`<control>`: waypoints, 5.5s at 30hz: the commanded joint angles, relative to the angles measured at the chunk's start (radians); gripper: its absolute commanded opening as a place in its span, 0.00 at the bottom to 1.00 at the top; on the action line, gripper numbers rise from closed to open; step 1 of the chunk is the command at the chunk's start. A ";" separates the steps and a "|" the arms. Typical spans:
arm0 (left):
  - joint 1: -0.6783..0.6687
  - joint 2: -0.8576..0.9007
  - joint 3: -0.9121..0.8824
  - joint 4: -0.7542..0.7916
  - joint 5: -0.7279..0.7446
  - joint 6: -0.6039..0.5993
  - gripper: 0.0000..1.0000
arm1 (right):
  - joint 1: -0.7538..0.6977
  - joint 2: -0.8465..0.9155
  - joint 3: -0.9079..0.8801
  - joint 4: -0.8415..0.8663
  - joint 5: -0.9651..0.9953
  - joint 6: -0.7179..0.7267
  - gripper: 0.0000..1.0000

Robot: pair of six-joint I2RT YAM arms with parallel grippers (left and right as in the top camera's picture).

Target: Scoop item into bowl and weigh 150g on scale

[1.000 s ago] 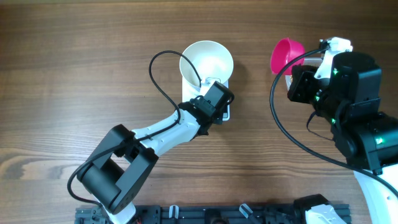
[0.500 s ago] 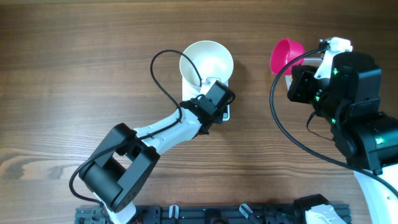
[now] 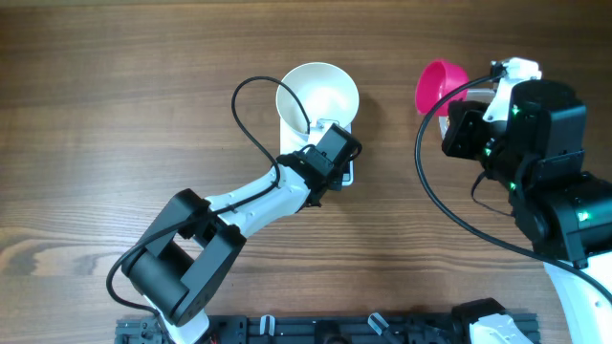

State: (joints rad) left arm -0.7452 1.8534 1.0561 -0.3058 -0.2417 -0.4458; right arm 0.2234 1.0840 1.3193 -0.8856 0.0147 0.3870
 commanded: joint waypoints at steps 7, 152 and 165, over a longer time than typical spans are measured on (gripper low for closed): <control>-0.005 0.041 -0.010 -0.002 0.018 0.012 0.04 | -0.005 0.005 0.023 -0.007 -0.017 -0.017 0.04; 0.130 -0.666 0.050 -0.552 0.028 0.046 1.00 | -0.095 0.470 0.554 -0.393 0.479 -0.282 0.04; 0.130 -0.666 0.050 -0.552 0.028 0.046 1.00 | -0.267 0.693 0.538 -0.330 0.236 -0.551 0.04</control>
State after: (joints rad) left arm -0.6197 1.1873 1.1057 -0.8604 -0.2188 -0.4046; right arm 0.0082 1.7527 1.8557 -1.2228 0.2909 -0.1375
